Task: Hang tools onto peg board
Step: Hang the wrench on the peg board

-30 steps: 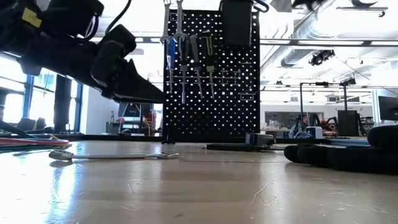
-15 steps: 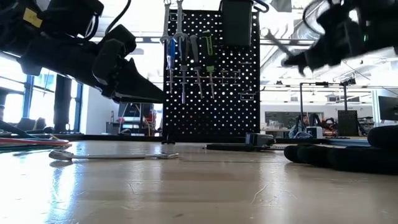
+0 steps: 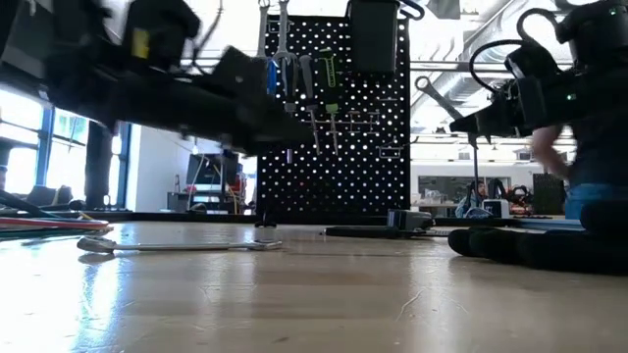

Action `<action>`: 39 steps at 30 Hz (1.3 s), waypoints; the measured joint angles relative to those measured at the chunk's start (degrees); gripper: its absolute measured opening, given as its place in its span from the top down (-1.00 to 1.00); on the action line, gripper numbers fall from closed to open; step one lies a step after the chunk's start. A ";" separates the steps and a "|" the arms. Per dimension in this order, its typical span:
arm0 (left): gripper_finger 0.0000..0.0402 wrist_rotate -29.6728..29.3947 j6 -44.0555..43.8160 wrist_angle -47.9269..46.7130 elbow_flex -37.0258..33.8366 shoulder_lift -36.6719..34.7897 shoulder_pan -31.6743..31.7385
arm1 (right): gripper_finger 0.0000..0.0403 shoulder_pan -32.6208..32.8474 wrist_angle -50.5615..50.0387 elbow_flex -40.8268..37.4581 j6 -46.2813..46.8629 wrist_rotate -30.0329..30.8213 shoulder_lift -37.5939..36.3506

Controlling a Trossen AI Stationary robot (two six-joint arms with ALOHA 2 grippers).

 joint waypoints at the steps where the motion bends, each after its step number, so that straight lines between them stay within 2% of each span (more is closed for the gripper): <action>1: 0.34 0.27 0.05 0.87 1.75 1.95 0.34 | 0.98 0.85 0.66 0.00 -0.51 1.39 0.70; 3: 0.34 0.46 0.52 2.24 5.59 5.85 0.88 | 0.98 2.43 1.97 0.00 -1.16 2.93 2.14; 8: 0.34 3.71 1.51 5.49 14.25 13.57 2.04 | 0.98 5.53 8.08 0.00 -3.40 -1.84 5.87; 10: 0.34 4.85 1.53 6.93 16.87 15.50 2.38 | 0.98 6.81 10.42 0.00 -3.83 -1.76 7.49; 13: 0.34 5.68 1.62 8.35 19.44 17.06 2.69 | 0.98 8.32 13.41 0.39 -5.70 -2.35 10.00; 18: 0.34 6.06 4.98 9.77 21.09 17.15 2.90 | 0.98 9.93 14.33 3.48 -6.85 -6.66 13.98; 26: 0.34 10.90 17.17 18.81 20.84 17.16 2.44 | 0.98 11.75 17.28 10.63 -5.92 -21.42 22.58; 34: 0.34 24.98 27.07 21.33 20.12 14.64 2.31 | 0.98 14.78 18.66 19.13 -2.94 -34.95 33.38; 39: 0.34 28.10 33.46 21.30 18.36 10.90 0.92 | 0.98 15.12 18.51 23.31 1.89 -41.32 40.12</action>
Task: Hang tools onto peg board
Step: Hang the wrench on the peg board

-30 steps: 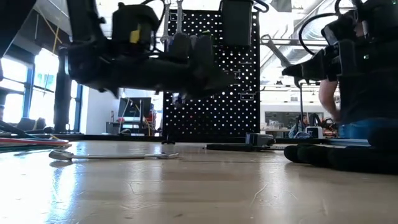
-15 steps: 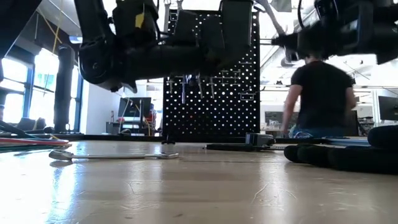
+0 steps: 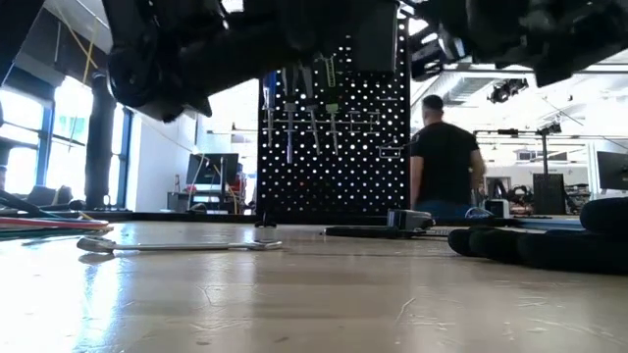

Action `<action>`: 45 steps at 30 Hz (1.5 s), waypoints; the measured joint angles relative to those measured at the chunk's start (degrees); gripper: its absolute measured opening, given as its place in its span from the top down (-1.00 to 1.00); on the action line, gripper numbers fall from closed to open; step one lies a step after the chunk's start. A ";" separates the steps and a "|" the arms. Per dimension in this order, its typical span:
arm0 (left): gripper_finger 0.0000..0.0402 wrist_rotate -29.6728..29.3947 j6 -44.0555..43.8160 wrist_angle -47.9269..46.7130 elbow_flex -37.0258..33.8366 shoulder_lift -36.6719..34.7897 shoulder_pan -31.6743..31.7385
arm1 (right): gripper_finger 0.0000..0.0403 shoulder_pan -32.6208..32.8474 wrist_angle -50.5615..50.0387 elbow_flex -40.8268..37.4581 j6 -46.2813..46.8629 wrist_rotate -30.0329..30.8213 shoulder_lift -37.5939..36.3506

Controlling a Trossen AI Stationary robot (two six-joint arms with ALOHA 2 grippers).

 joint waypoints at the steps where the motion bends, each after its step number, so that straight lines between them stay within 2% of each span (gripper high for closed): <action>1: 0.34 1.38 1.64 -0.15 -0.75 -1.16 -0.29 | 0.98 0.05 0.06 1.13 0.73 -0.85 1.55; 4: 0.34 7.60 3.53 -1.56 -1.67 -3.65 -0.53 | 0.98 0.06 0.25 3.29 3.16 -4.72 4.57; 10: 0.34 23.47 -1.65 -11.21 -2.49 -8.34 0.27 | 0.97 0.06 1.69 10.21 7.17 -13.29 11.00; 13: 0.34 26.51 -1.86 -15.32 -2.73 -9.91 0.23 | 0.98 0.08 1.42 14.46 8.61 -16.36 15.08; 17: 0.34 27.58 0.77 -16.45 -3.58 -11.53 -0.99 | 0.99 0.71 1.48 18.79 10.18 -18.89 19.53; 29: 0.33 29.01 5.85 -18.46 -7.74 -18.13 -3.66 | 0.98 2.67 1.68 23.64 15.88 -20.83 23.84; 36: 0.33 29.65 10.96 -25.97 -5.19 -19.43 -4.94 | 0.98 3.27 1.05 26.09 18.54 -23.81 26.34; 45: 0.33 33.04 13.01 -29.72 -2.98 -19.09 -5.38 | 0.98 3.54 1.76 29.78 20.95 -26.58 29.05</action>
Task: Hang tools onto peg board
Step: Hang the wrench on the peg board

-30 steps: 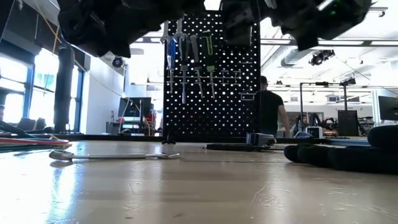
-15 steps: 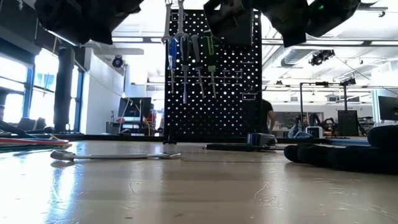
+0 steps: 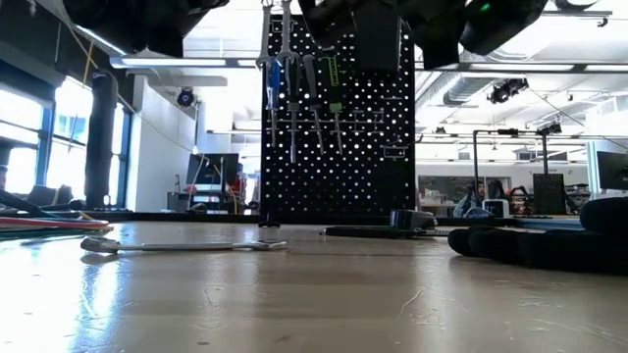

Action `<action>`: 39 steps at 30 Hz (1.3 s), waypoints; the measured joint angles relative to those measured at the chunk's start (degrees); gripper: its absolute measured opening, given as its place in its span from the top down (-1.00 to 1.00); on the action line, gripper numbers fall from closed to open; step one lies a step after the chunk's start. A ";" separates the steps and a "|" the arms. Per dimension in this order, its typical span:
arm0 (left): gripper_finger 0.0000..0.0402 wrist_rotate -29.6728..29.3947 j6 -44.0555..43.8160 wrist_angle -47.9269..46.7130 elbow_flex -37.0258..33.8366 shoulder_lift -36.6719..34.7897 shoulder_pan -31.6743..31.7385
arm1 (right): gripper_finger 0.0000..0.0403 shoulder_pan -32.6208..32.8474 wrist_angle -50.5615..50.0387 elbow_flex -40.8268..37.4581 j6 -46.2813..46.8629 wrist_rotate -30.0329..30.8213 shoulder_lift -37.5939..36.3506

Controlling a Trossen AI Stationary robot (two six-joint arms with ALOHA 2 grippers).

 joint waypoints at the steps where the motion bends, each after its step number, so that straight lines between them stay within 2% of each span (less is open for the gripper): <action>1: 0.33 0.62 0.36 -0.46 0.52 0.23 0.00 | 0.98 0.00 -0.07 -0.11 0.55 -0.64 0.09; 9: 0.33 4.76 1.43 -3.25 3.13 0.98 -0.67 | 0.98 0.00 1.54 1.32 5.11 -3.65 2.09; 16: 0.33 5.73 3.57 -5.90 4.96 1.33 -1.40 | 0.98 0.00 2.11 4.00 7.08 -5.50 3.40; 21: 0.33 1.82 2.50 -9.65 6.07 0.93 -1.84 | 0.98 -0.02 1.83 4.70 8.70 -5.15 3.85; 25: 0.33 1.65 2.33 -12.56 6.47 0.76 -1.84 | 0.98 -0.11 0.59 4.68 9.58 -5.06 3.92; 39: 0.33 -1.13 5.96 -13.90 6.54 0.71 -2.49 | 0.98 -0.84 -1.12 4.79 10.33 -4.45 3.90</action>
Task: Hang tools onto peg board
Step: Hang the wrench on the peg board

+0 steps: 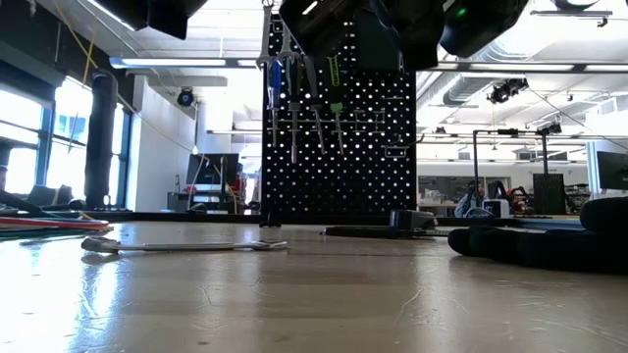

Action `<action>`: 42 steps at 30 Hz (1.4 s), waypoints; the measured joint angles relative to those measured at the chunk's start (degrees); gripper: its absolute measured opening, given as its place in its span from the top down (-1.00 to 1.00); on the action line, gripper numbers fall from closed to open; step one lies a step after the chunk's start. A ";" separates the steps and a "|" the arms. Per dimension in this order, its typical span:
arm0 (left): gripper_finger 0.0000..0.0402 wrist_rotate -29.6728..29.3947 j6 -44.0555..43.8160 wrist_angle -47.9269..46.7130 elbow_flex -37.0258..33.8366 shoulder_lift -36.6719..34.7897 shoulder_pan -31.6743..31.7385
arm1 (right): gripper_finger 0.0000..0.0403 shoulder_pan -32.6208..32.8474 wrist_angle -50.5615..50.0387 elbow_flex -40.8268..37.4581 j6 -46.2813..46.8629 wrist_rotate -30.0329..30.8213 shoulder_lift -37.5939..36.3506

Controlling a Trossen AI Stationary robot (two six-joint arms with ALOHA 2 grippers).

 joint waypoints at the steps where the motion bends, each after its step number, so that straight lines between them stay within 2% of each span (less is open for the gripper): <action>1: 0.33 -0.07 0.02 -0.06 0.00 0.00 -0.02 | 0.98 -0.07 -0.20 0.00 -0.01 0.07 0.00; 11: 0.36 -2.80 1.42 -0.34 0.00 0.00 -0.94 | 0.98 -0.07 -1.40 0.00 -0.95 1.95 0.00; 18: 0.53 -2.06 2.29 -0.48 0.00 0.00 -1.57 | 0.98 0.10 -1.49 0.00 0.56 2.15 -0.07; 24: 0.71 -0.56 8.86 -0.05 0.00 -0.04 -3.36 | 0.98 0.21 -2.01 0.02 3.61 1.68 -0.07; 28: 0.74 0.23 12.75 -0.05 0.05 -0.04 -4.46 | 0.98 0.21 -1.83 0.02 4.27 0.77 -0.07; 38: 0.75 0.00 12.72 -0.03 0.07 -0.04 -4.64 | 0.97 0.21 -1.35 0.02 4.87 0.20 -0.07; 42: 0.87 -0.02 12.80 0.13 0.09 -0.09 -4.61 | 0.97 0.21 -1.12 0.02 5.08 0.02 -0.04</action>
